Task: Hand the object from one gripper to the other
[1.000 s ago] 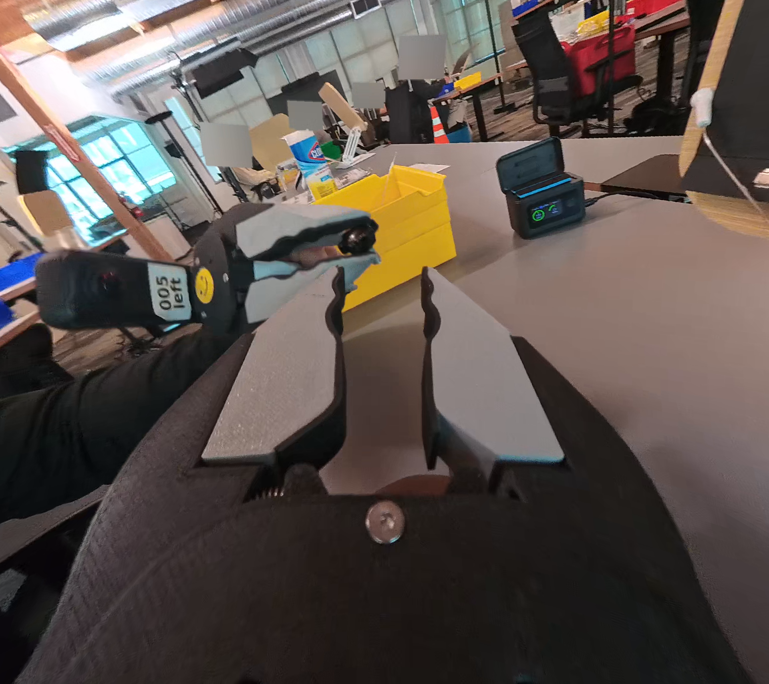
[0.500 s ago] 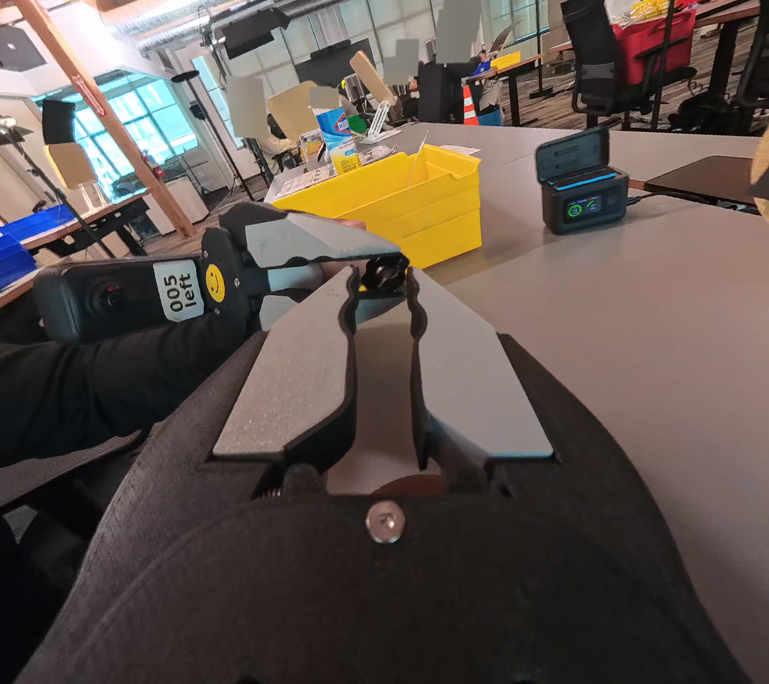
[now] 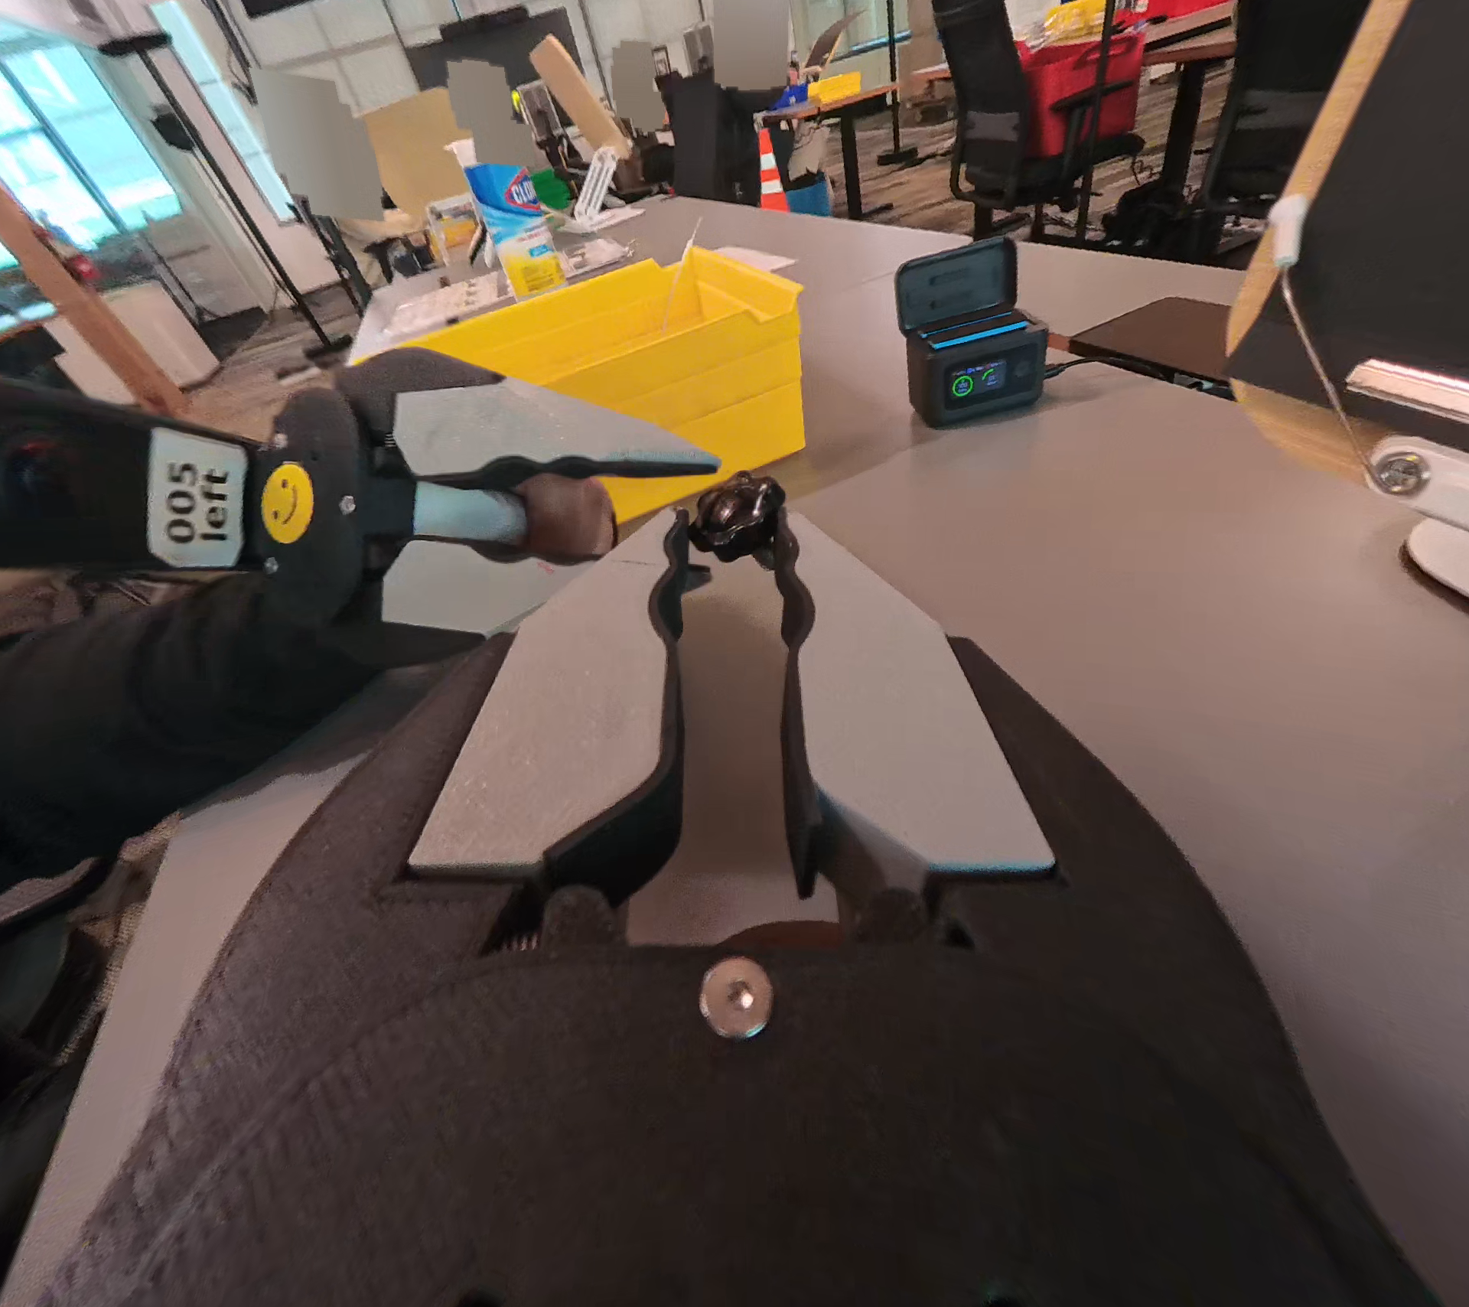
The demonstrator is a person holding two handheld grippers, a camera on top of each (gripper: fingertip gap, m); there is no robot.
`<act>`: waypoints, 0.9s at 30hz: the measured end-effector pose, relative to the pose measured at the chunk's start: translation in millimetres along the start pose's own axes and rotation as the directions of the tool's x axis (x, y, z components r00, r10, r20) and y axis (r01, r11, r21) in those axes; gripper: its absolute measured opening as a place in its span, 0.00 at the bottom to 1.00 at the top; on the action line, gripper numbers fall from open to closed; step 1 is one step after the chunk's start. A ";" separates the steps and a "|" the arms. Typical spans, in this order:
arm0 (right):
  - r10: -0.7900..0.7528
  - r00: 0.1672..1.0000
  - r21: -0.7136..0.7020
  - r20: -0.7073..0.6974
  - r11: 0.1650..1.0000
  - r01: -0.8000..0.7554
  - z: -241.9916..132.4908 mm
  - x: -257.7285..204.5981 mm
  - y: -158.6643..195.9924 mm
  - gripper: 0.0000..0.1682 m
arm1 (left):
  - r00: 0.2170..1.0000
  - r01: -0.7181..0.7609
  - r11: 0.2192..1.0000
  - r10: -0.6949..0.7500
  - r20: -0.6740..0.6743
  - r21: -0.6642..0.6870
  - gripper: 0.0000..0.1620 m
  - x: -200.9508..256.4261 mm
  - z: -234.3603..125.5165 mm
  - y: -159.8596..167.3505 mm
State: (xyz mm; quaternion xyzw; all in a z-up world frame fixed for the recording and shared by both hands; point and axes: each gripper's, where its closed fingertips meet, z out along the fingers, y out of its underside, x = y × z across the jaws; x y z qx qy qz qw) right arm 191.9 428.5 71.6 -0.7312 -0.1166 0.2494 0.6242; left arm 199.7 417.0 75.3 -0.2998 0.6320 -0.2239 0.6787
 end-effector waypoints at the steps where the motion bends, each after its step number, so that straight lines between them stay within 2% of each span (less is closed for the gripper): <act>1: 0.023 1.000 0.016 0.013 1.000 -0.024 -1.8 0.7 -2.7 0.11 | 0.998 0.060 0.998 -0.060 -0.013 -0.003 0.15 -1.2 0.3 2.1; 3: 0.119 0.990 0.051 0.082 0.991 -0.124 -4.2 -2.2 -8.2 0.11 | 0.987 0.152 0.988 -0.153 -0.041 -0.016 0.16 -1.4 1.7 6.0; 6: 0.268 0.938 0.079 0.219 0.954 -0.291 -6.6 -9.7 -15.4 0.11 | 0.973 0.217 0.976 -0.216 -0.080 0.012 0.16 2.8 1.5 0.4; 9: 0.314 0.906 0.070 0.285 0.936 -0.346 -7.1 -15.0 -16.3 0.10 | 0.962 0.264 0.963 -0.260 -0.081 0.047 0.15 -0.3 0.1 -8.7; 12: 0.335 0.882 0.049 0.332 0.927 -0.371 -6.2 -22.1 -15.6 0.10 | 0.959 0.276 0.959 -0.271 -0.084 0.060 0.08 -1.3 -1.0 -11.4; 17: 0.344 0.882 0.043 0.322 0.925 -0.377 -4.4 -20.0 -13.1 0.11 | 0.965 0.253 0.967 -0.250 -0.076 0.031 0.08 -0.7 0.9 -7.1; 27: 0.315 0.921 0.005 0.229 0.946 -0.324 0.4 -10.6 -1.3 0.11 | 0.994 0.103 0.994 -0.104 -0.019 -0.036 0.10 3.7 5.8 5.1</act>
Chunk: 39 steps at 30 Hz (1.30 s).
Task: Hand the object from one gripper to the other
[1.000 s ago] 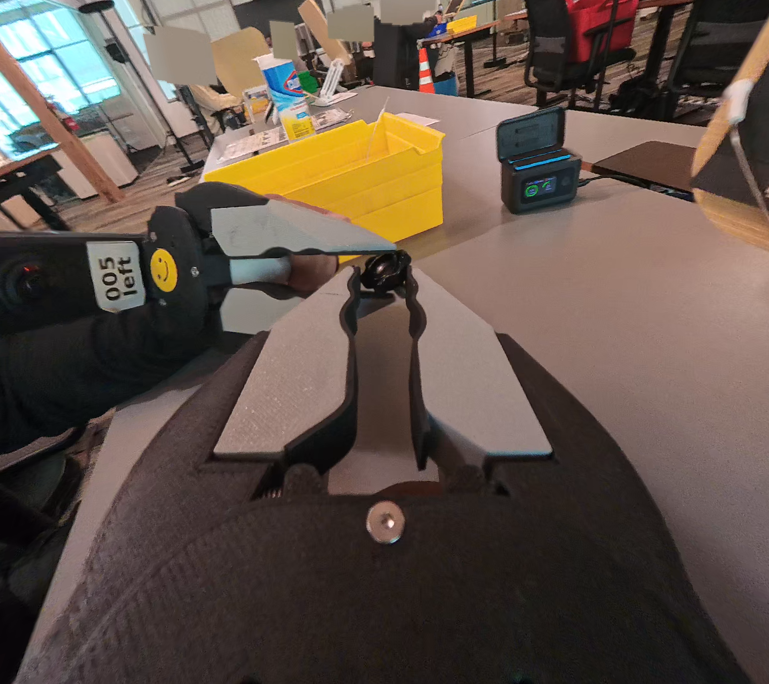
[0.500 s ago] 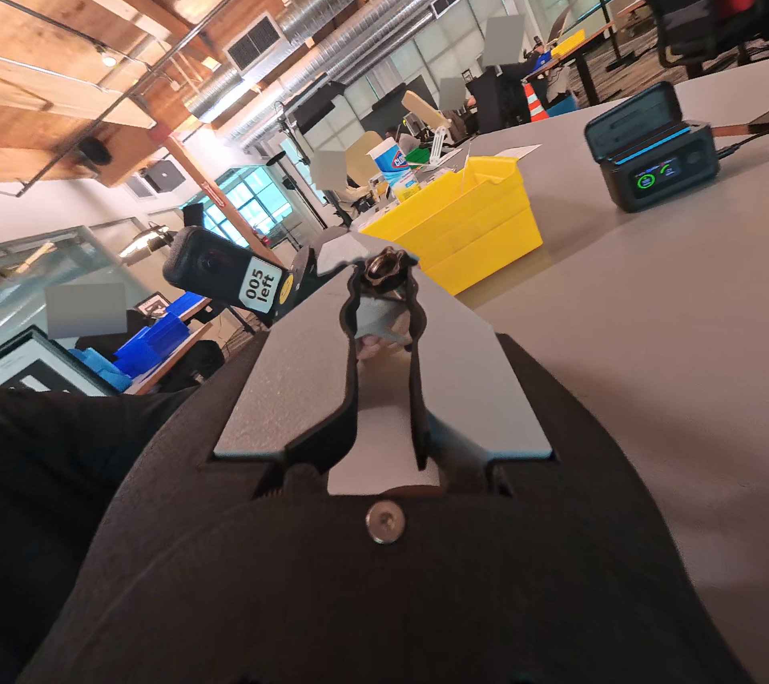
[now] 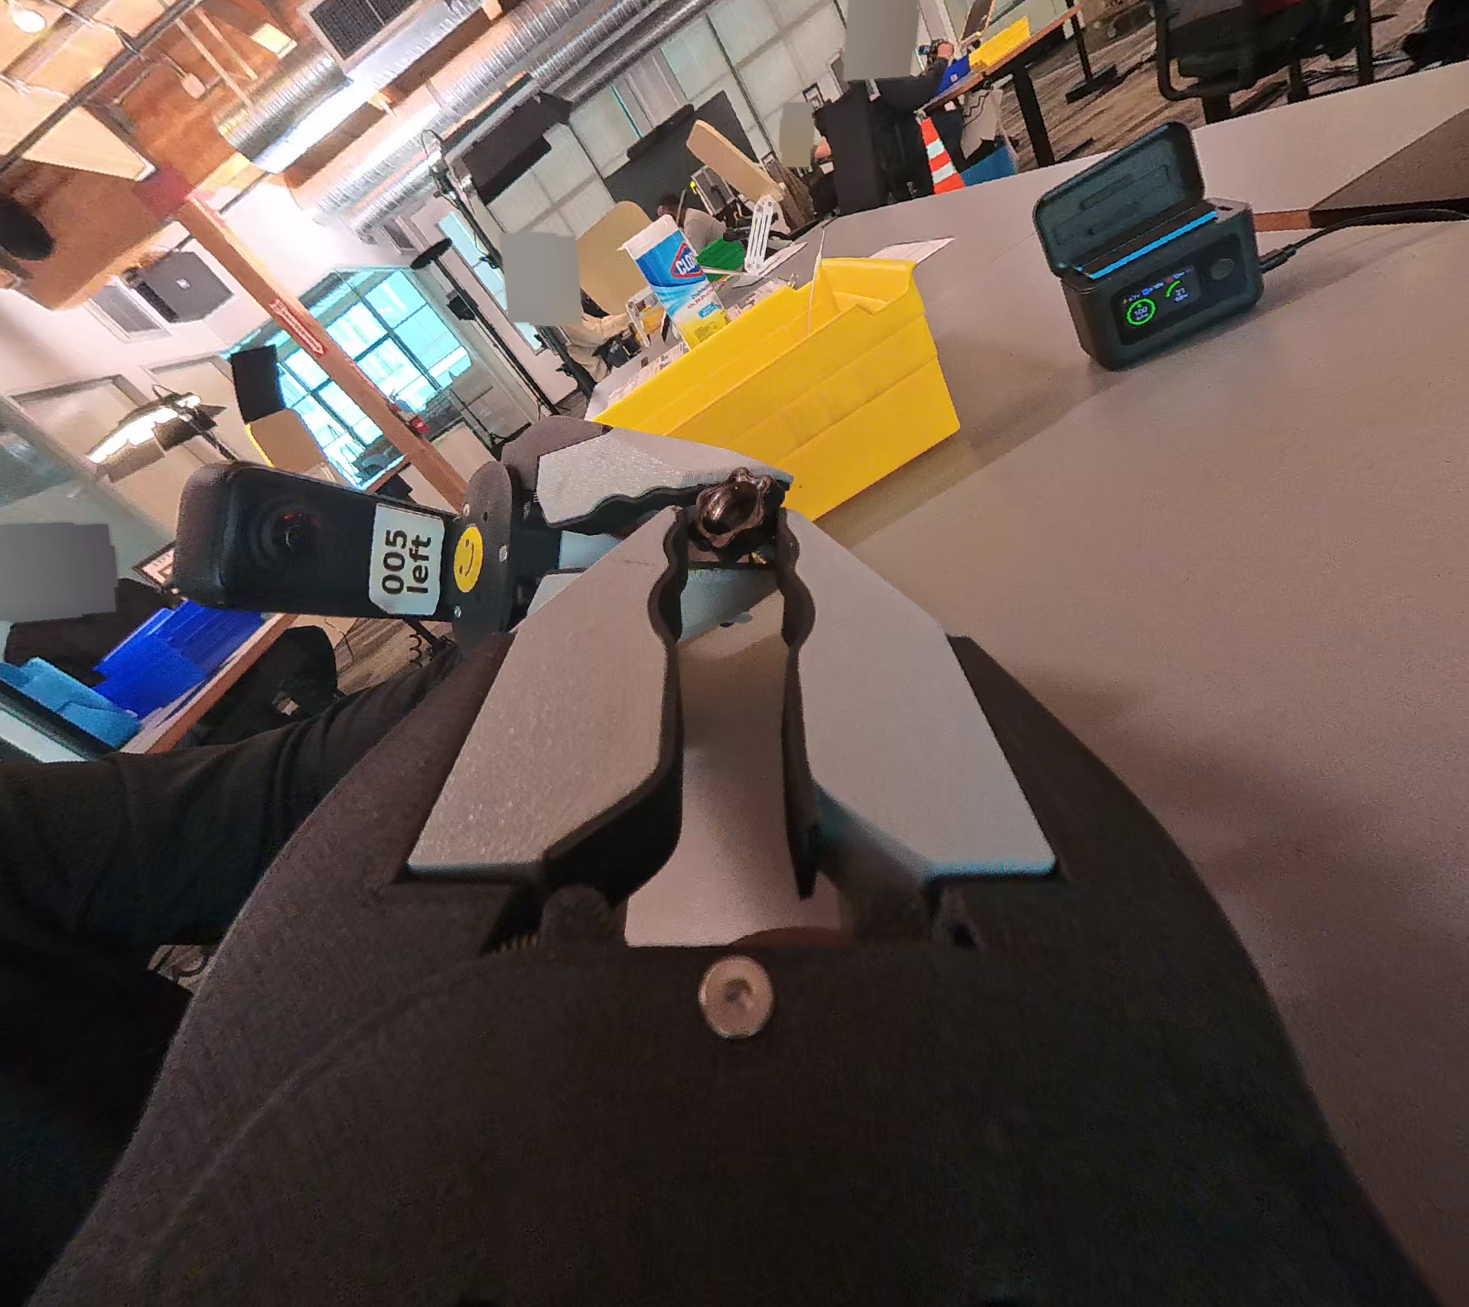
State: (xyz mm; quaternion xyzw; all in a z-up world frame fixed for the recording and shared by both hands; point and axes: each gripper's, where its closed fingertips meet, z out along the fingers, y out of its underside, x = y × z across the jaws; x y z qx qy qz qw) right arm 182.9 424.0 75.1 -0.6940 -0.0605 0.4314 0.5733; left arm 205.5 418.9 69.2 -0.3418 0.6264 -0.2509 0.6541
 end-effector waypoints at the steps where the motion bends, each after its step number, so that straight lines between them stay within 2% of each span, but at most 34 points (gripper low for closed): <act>1: 0.002 1.000 0.001 0.000 1.000 -0.002 0.0 0.2 0.1 0.11 | 1.000 -0.011 1.000 0.010 -0.009 -0.003 0.07 1.5 -0.1 0.1; 13: -0.011 1.000 -0.002 -0.016 1.000 0.011 0.1 2.0 0.4 0.12 | 0.998 -0.067 0.998 0.067 0.013 -0.016 0.03 -0.9 -0.3 0.9; 27: -0.055 0.994 0.038 -0.089 0.998 0.059 -5.5 12.3 -7.5 0.14 | 0.995 -0.030 0.997 0.036 0.093 -0.069 0.02 -20.6 -0.8 12.5; 30: -0.113 0.980 0.031 -0.162 0.992 0.119 -8.2 19.9 -9.4 0.16 | 0.992 -0.060 0.989 0.074 0.099 -0.134 0.02 -21.3 1.1 22.8; 34: -0.295 0.912 -0.077 -0.284 0.955 0.285 -8.5 28.5 -4.4 0.17 | 0.987 -0.130 0.968 0.147 0.065 -0.213 0.02 -14.1 3.9 34.5; 39: -0.322 0.909 -0.138 -0.264 0.946 0.294 1.0 27.3 10.0 0.18 | 0.979 -0.192 0.960 0.202 0.027 -0.203 0.02 -4.1 4.6 30.6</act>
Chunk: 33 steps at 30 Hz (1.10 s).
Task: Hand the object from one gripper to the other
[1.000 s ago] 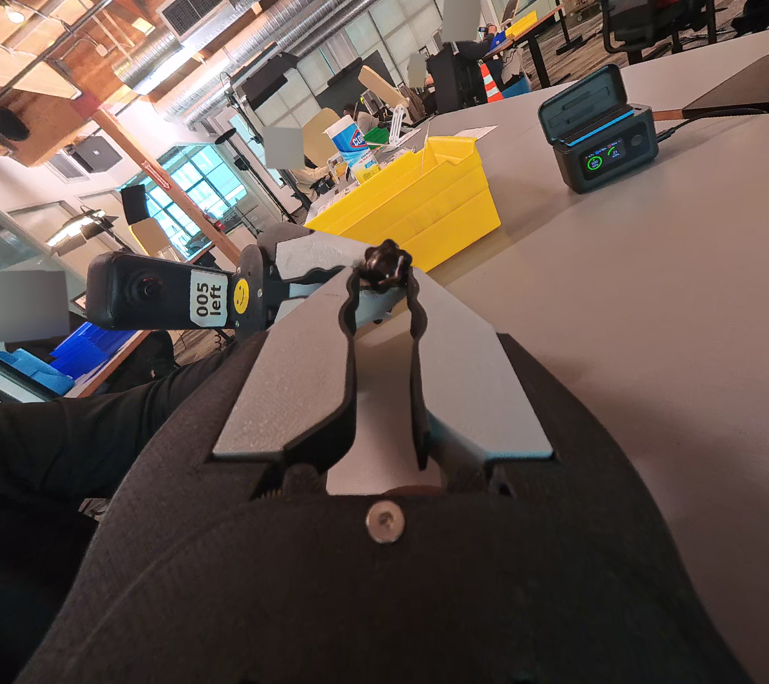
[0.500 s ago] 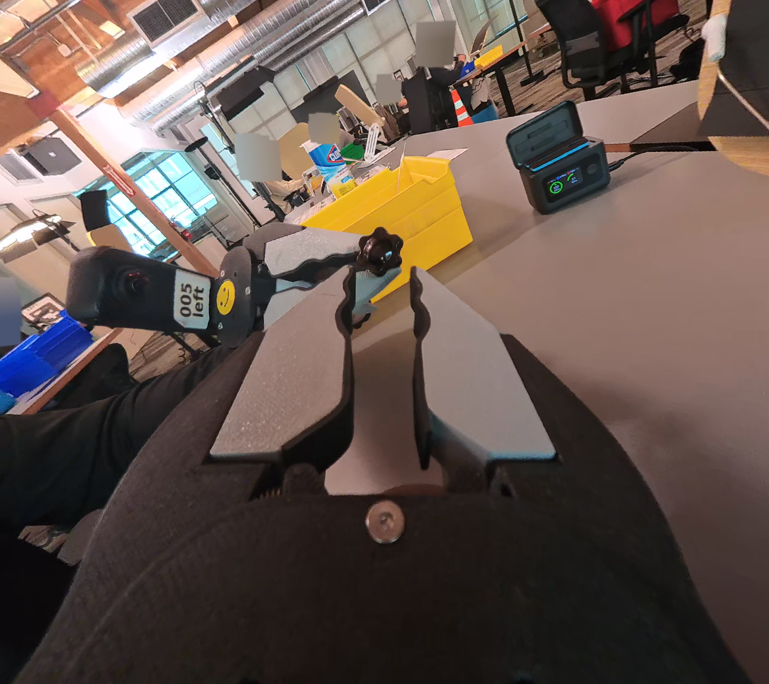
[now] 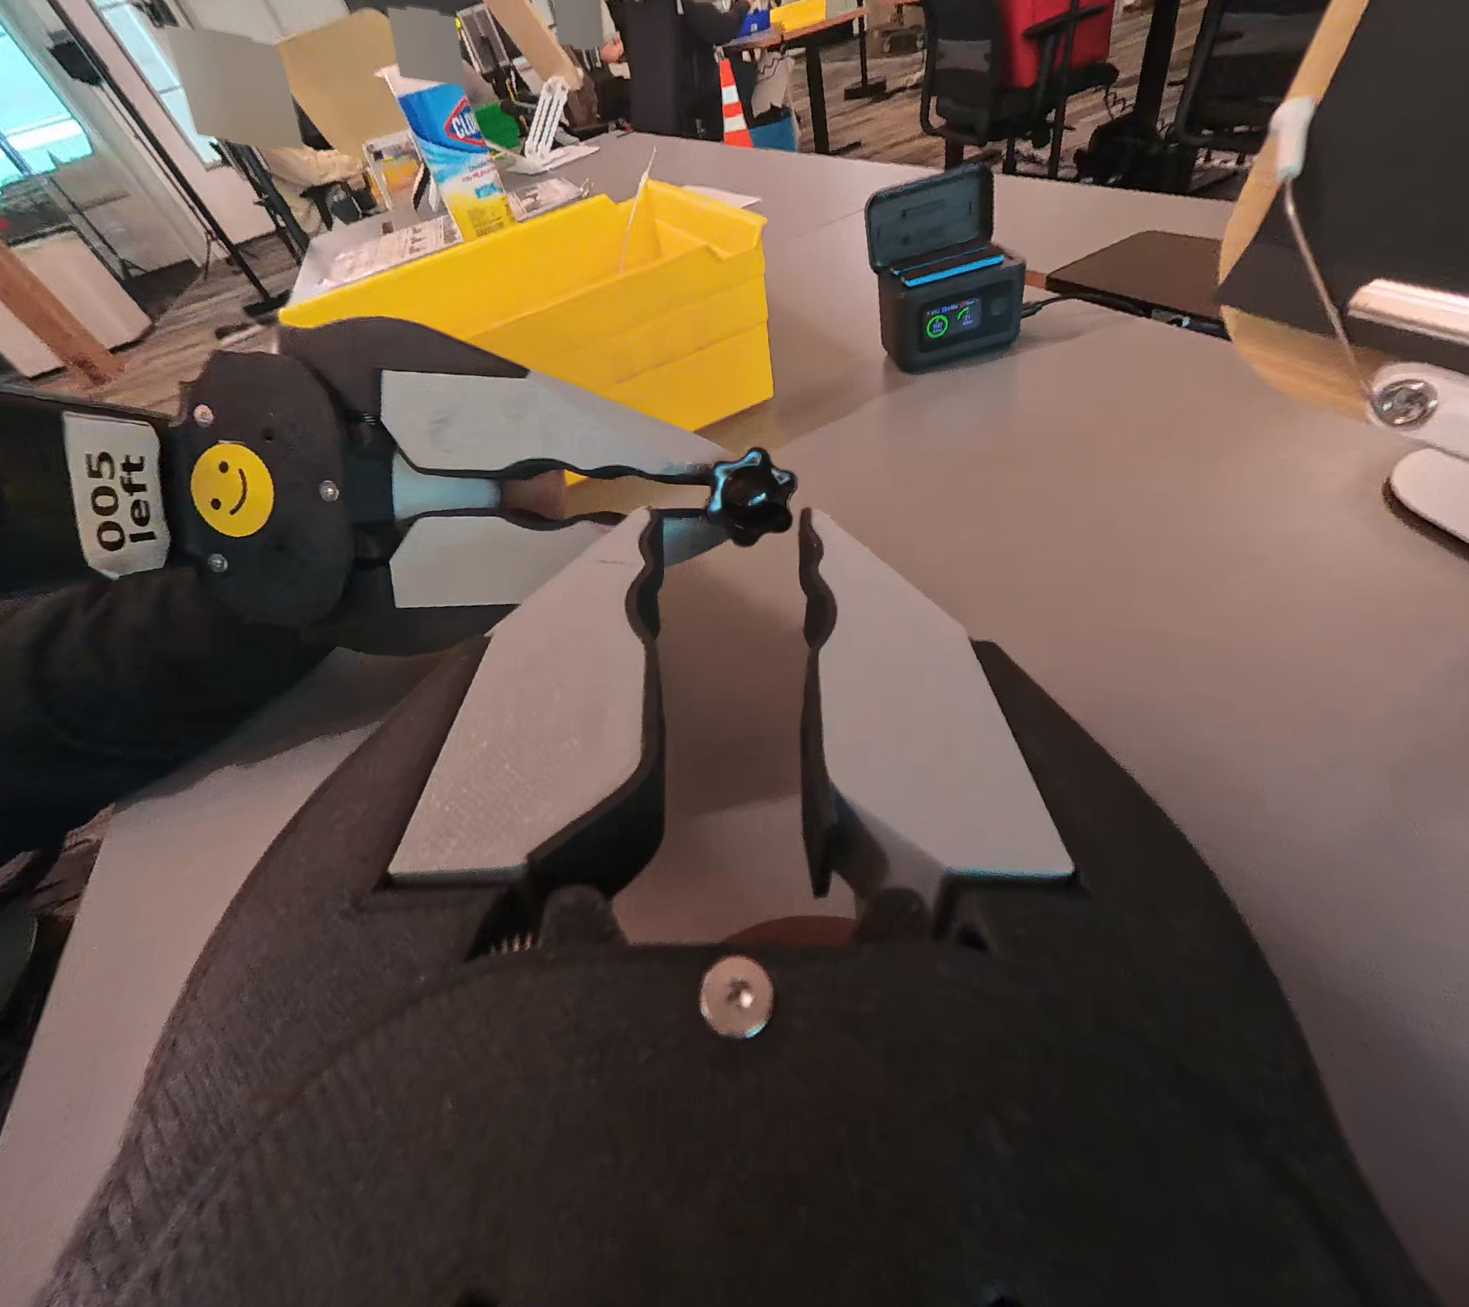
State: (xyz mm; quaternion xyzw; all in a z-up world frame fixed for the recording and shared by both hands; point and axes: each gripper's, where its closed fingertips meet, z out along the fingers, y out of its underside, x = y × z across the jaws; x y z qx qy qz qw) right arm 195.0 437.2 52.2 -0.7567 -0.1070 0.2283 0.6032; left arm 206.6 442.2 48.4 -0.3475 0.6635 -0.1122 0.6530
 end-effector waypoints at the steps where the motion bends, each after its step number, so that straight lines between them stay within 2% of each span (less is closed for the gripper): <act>1: 0.005 1.000 -0.003 -0.003 1.000 -0.005 0.4 1.3 1.2 0.18 | 1.000 -0.016 1.000 0.016 -0.006 -0.004 0.02 1.7 0.2 0.6; 6: 0.091 0.995 0.021 0.043 0.996 -0.092 -1.1 3.4 -1.2 0.11 | 0.999 -0.009 1.000 0.010 -0.036 0.026 0.02 6.4 -1.1 -4.4; 11: 0.198 0.975 0.020 0.102 0.979 -0.201 -1.9 3.2 -2.7 0.11 | 0.999 0.014 0.999 -0.012 -0.031 0.049 0.02 5.4 -1.7 -7.0; 16: 0.361 0.916 0.051 0.176 0.926 -0.375 -6.6 8.1 -8.9 0.11 | 1.000 0.015 0.997 -0.016 0.011 0.078 0.03 -0.5 -3.9 -9.6; 19: 0.462 0.863 0.059 0.203 0.874 -0.482 -9.5 15.1 -10.7 0.11 | 0.997 -0.050 0.996 0.046 0.058 0.075 0.08 -4.5 -5.0 -8.6; 23: 0.629 0.719 0.015 0.295 0.750 -0.661 -8.8 13.1 -11.2 0.11 | 0.977 -0.188 0.981 0.181 0.116 0.053 0.09 -2.9 -3.8 -7.9; 26: 0.702 0.627 -0.044 0.338 0.678 -0.734 -6.8 8.1 -8.7 0.11 | 0.960 -0.241 0.969 0.231 0.159 0.047 0.09 -5.9 -4.7 -10.0; 33: 0.734 0.592 -0.108 0.332 0.653 -0.749 -4.1 2.3 -1.8 0.11 | 0.935 -0.331 0.943 0.322 0.146 0.041 0.04 4.1 -3.7 -10.8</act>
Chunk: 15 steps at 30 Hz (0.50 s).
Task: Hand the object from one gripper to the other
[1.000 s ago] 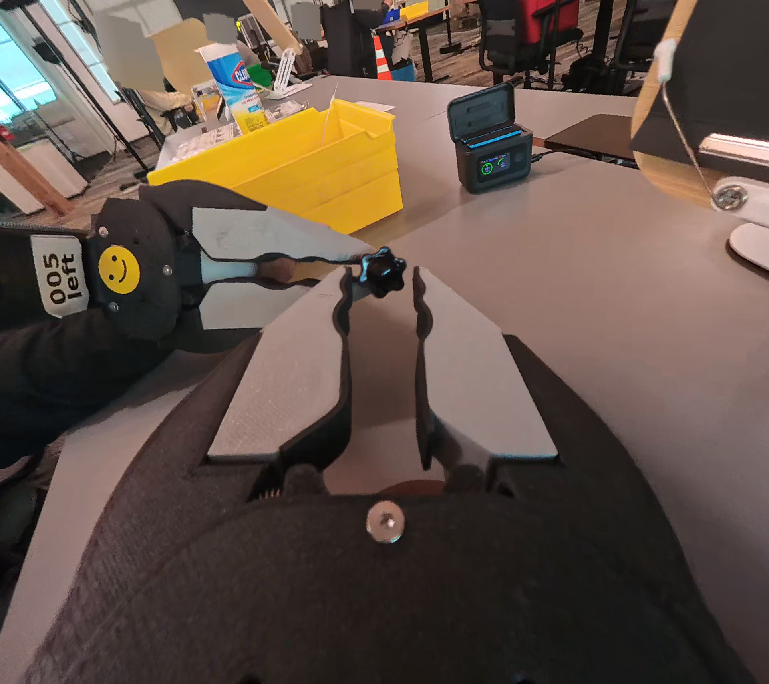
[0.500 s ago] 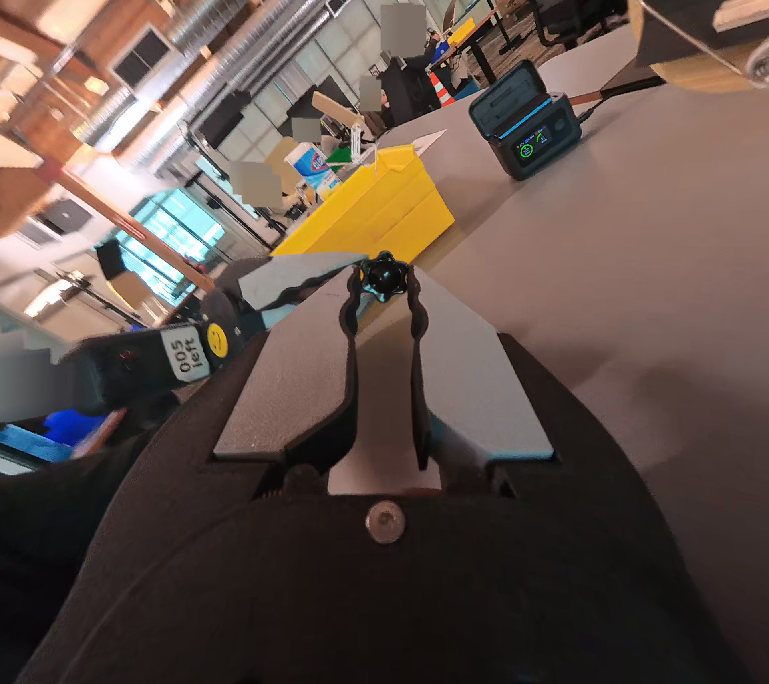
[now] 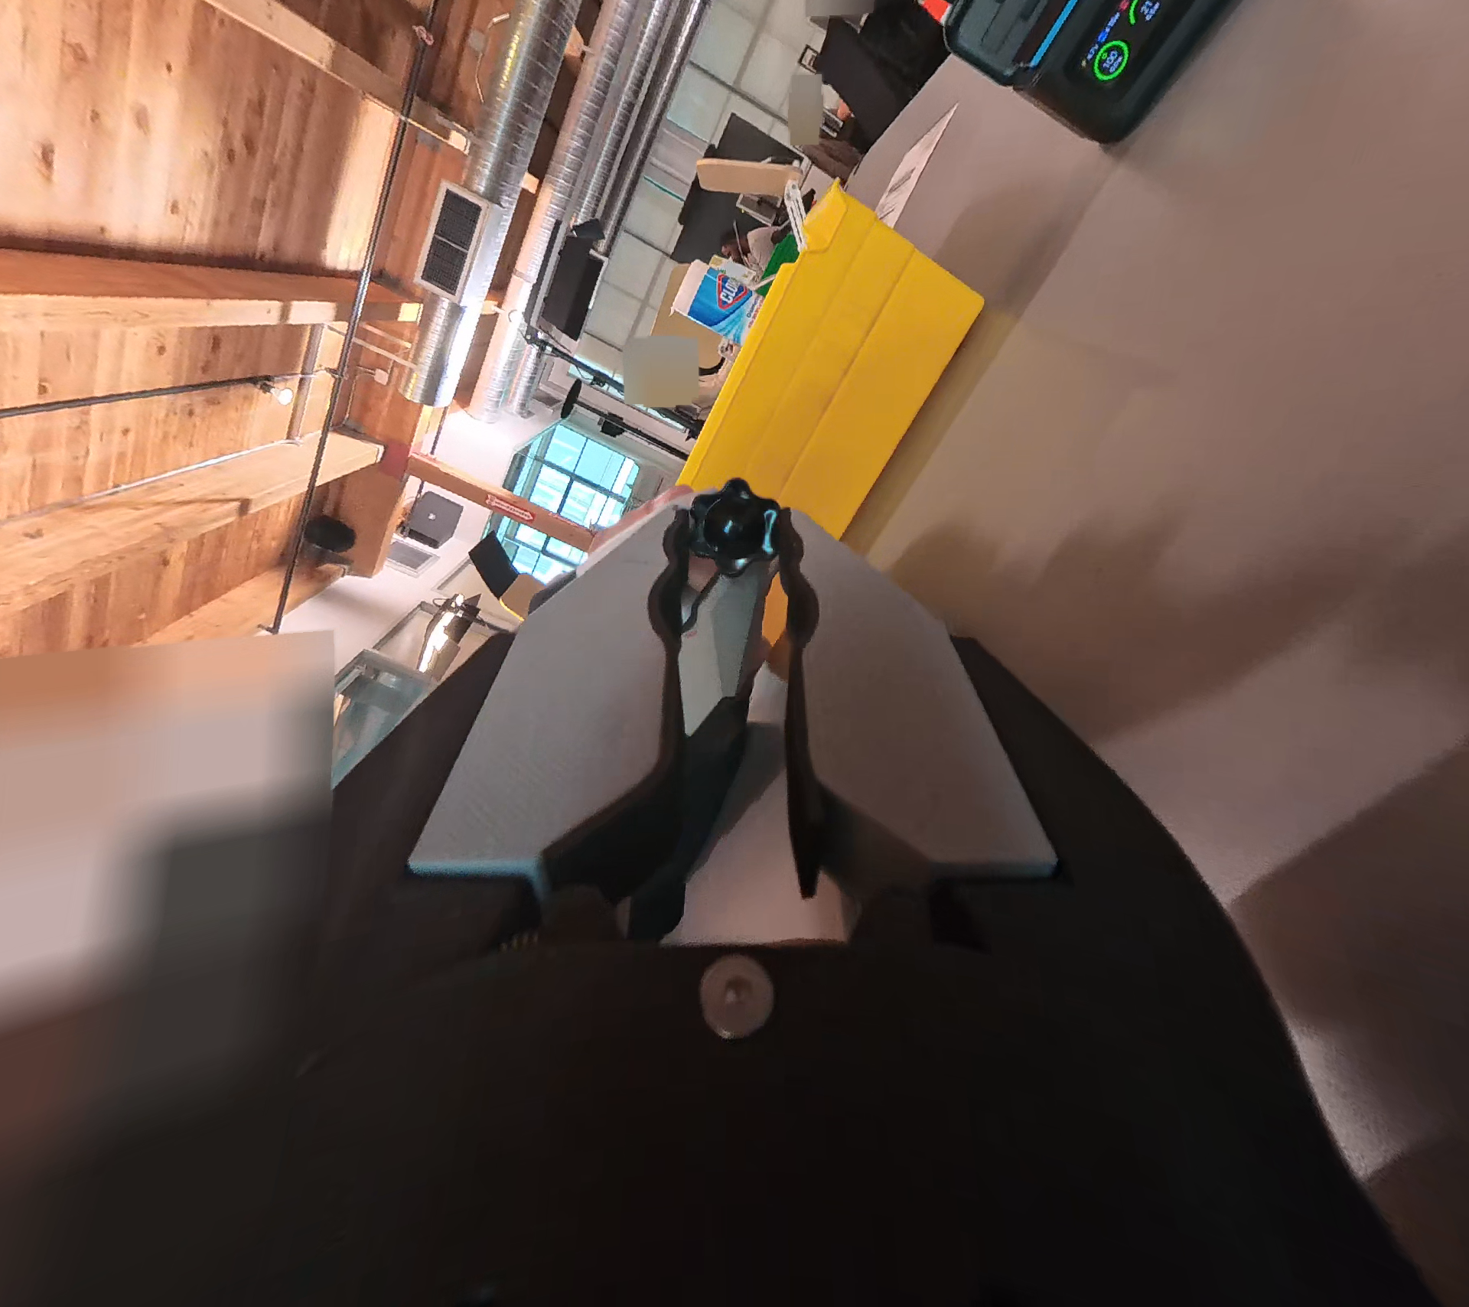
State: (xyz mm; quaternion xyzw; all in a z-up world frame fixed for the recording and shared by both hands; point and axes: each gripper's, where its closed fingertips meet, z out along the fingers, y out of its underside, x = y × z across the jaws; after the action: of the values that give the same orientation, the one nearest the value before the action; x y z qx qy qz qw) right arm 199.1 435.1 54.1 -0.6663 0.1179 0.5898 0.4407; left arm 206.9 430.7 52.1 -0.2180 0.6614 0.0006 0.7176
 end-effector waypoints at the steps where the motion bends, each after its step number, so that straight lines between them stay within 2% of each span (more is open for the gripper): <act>1: 0.009 1.000 -0.003 0.003 1.000 -0.009 0.0 0.3 0.8 0.11 | 1.000 -0.002 1.000 0.002 -0.007 -0.001 0.03 1.1 0.2 0.4; 6: -0.043 0.999 -0.013 -0.021 0.999 0.042 -1.5 3.2 0.9 0.12 | 0.988 0.127 0.991 -0.129 -0.085 -0.036 0.02 4.1 1.7 3.3; 8: -0.100 0.994 -0.008 -0.040 0.995 0.100 -2.8 1.9 -1.6 0.14 | 0.957 0.262 0.964 -0.265 -0.118 -0.038 0.02 2.7 1.2 3.7; 12: -0.257 0.960 -0.016 -0.112 0.966 0.257 -4.7 1.2 -5.9 0.20 | 0.801 0.565 0.824 -0.559 -0.217 -0.036 0.02 -4.0 -1.2 2.4; 15: -0.380 0.912 -0.020 -0.156 0.924 0.382 -5.1 -2.3 -8.9 0.21 | 0.676 0.702 0.710 -0.686 -0.270 -0.047 0.02 -8.6 -2.6 2.6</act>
State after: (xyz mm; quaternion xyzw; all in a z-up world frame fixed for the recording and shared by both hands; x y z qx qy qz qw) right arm 208.0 435.8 59.8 -0.7183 0.0233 0.4380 0.5400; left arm 202.6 434.7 59.4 -0.4285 0.6193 -0.3212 0.5742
